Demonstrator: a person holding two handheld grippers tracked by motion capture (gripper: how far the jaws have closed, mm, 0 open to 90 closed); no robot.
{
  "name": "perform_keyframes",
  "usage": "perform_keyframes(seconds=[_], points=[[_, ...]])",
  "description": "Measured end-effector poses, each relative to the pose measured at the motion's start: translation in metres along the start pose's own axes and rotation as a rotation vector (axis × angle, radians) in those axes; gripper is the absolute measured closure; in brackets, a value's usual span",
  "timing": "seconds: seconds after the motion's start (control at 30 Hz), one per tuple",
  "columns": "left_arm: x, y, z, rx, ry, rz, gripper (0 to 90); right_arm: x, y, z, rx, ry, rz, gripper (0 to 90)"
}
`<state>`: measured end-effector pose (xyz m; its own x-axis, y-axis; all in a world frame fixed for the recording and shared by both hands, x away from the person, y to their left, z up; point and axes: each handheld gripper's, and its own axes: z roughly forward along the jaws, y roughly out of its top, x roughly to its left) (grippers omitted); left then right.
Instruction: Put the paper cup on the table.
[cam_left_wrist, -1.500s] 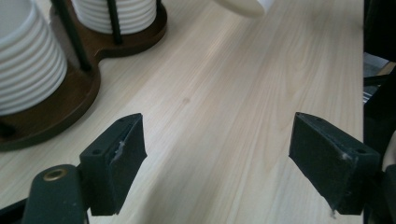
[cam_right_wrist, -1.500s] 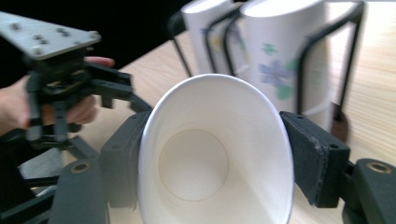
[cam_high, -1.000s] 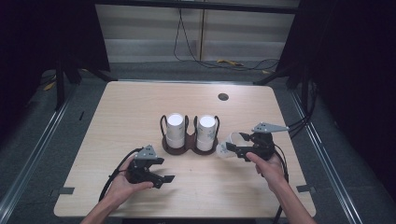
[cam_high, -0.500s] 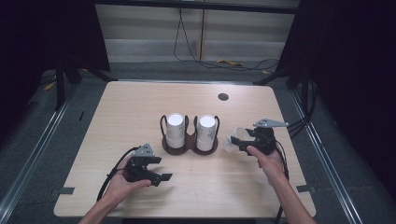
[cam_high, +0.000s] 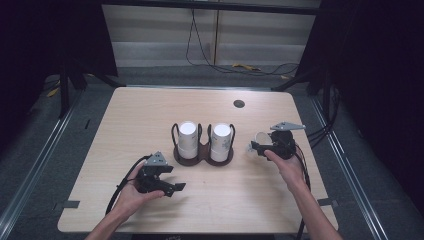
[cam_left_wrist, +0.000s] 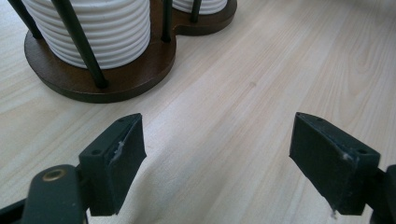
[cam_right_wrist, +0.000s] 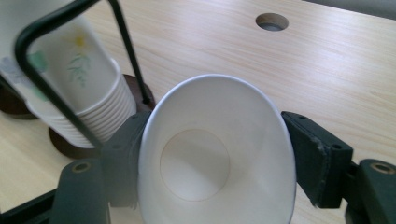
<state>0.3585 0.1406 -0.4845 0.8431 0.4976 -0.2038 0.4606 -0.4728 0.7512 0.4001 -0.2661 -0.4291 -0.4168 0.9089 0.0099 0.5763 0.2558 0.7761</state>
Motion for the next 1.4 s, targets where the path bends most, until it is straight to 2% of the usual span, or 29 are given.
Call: perform_keyframes(seconds=[0.1,0.13,0.27,0.53,0.7,0.8,0.87,1.17,1.27,1.4], points=[[-0.001,-0.001,0.0,0.003,-0.001,-0.001,18.3,-0.006,0.002,0.007,-0.002,-0.009,0.008,28.3],[-0.001,-0.002,0.0,0.008,0.003,0.007,18.3,-0.009,0.0,0.013,0.017,-0.007,0.014,28.1],[-0.002,-0.004,-0.001,0.016,0.004,0.012,18.3,-0.011,-0.002,0.021,0.029,-0.025,0.005,27.4],[-0.003,-0.007,-0.004,0.011,0.004,0.019,18.5,-0.005,-0.001,0.029,0.001,-0.062,-0.024,24.3],[-0.004,-0.007,-0.005,0.005,0.0,0.023,18.5,-0.006,-0.003,0.034,-0.025,-0.051,-0.001,21.2],[-0.003,-0.007,-0.005,0.01,0.001,0.022,18.5,-0.008,-0.004,0.037,-0.019,-0.033,0.015,16.6],[-0.002,-0.007,-0.005,0.003,-0.004,0.012,18.5,-0.009,-0.006,0.039,-0.018,-0.019,0.044,14.5],[-0.001,-0.004,-0.011,-0.02,-0.003,0.006,18.4,-0.006,-0.008,0.04,-0.01,-0.006,0.033,14.2],[0.0,-0.005,-0.011,-0.015,-0.005,-0.002,18.2,-0.006,-0.01,0.039,0.005,-0.001,0.049,14.4],[0.0,-0.004,-0.01,-0.018,-0.01,-0.015,17.0,-0.006,-0.01,0.035,-0.003,-0.01,0.051,14.4]])
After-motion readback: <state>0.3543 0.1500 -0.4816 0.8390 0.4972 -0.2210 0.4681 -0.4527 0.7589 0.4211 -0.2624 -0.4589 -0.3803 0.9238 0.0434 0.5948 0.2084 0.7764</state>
